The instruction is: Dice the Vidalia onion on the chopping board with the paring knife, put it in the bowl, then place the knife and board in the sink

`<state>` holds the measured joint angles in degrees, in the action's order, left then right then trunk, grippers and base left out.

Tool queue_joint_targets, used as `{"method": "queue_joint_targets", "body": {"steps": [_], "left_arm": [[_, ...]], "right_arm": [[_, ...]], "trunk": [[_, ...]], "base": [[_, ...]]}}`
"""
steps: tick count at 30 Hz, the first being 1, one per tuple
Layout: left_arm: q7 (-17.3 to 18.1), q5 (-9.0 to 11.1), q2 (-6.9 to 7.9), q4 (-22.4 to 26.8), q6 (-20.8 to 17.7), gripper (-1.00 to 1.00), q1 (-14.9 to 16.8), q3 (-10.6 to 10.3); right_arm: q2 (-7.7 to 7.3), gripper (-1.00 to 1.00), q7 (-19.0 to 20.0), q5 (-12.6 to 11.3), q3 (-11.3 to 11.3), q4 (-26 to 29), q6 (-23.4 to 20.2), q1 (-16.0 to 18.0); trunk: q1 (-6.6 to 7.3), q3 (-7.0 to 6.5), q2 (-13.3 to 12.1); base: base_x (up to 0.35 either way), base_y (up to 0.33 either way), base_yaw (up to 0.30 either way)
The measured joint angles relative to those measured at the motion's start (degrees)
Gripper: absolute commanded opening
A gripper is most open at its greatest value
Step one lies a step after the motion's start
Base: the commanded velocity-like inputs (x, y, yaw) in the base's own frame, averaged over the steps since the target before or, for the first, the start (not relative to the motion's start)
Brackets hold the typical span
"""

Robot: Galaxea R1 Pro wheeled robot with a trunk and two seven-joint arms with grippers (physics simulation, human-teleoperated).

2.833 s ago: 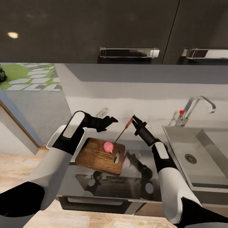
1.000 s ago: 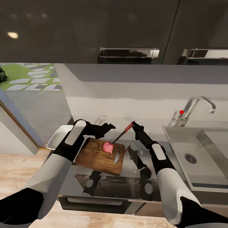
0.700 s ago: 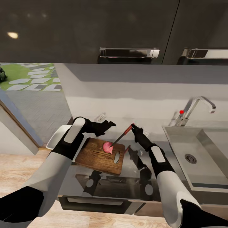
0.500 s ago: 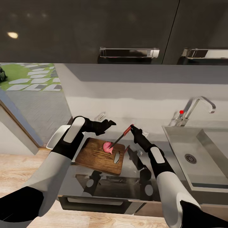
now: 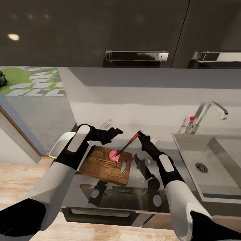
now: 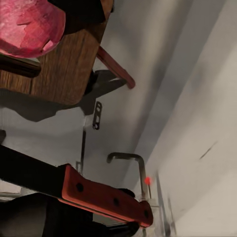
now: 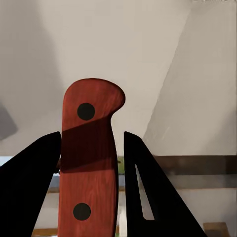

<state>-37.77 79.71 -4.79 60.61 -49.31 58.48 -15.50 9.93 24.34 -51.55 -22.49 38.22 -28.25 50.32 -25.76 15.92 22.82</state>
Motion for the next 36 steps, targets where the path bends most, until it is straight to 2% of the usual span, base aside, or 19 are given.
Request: {"method": "queue_joint_targets", "body": {"steps": [10,12,17,21,25,31,36], "left_arm": [[3.23,-0.28,-0.30,-1.23,0.01,1.00,-0.42,-0.33],[3.48,-0.34,-0.31,-1.28,0.01,1.00,-0.43,-0.36],[3.69,-0.26,-0.31,-1.32,0.00,1.00,-0.43,-0.38],[3.72,-0.21,-0.36,-1.33,0.01,1.00,-0.43,-0.39],[3.75,-0.27,-0.35,-1.33,0.05,1.00,-1.10,-0.40],[4.09,-0.41,-0.25,-2.27,0.74,1.00,-2.63,-0.32],[6.50,-0.67,-0.23,-4.50,1.30,1.00,-3.46,-0.30]], "right_arm": [[0.00,-1.00,-0.22,-0.09,-0.15,-0.25,0.60,2.72],[0.00,-1.00,-0.16,-0.10,-0.14,-0.45,2.45,2.79],[0.00,-1.00,0.97,0.01,-0.03,-3.64,10.22,2.86],[0.01,-1.00,3.79,0.10,0.00,-6.68,12.55,2.87],[0.01,-1.00,4.90,0.14,-0.02,-8.45,14.95,2.88],[0.02,-1.00,5.23,0.16,-0.02,-9.09,15.88,2.82],[0.02,-1.00,5.28,0.16,-0.02,-9.19,15.99,2.80]], "trunk": [[0.00,0.00,0.00],[0.00,0.00,0.00],[0.00,0.00,0.00],[0.00,0.00,0.00],[0.00,0.00,0.00],[0.00,0.00,0.00],[0.00,0.00,0.01]], "base": [[0.000,0.000,0.000],[0.000,0.000,0.000],[0.000,0.000,0.000],[0.000,0.000,0.000],[0.000,0.000,0.000],[0.000,0.000,0.000],[0.000,0.000,0.000]]}}
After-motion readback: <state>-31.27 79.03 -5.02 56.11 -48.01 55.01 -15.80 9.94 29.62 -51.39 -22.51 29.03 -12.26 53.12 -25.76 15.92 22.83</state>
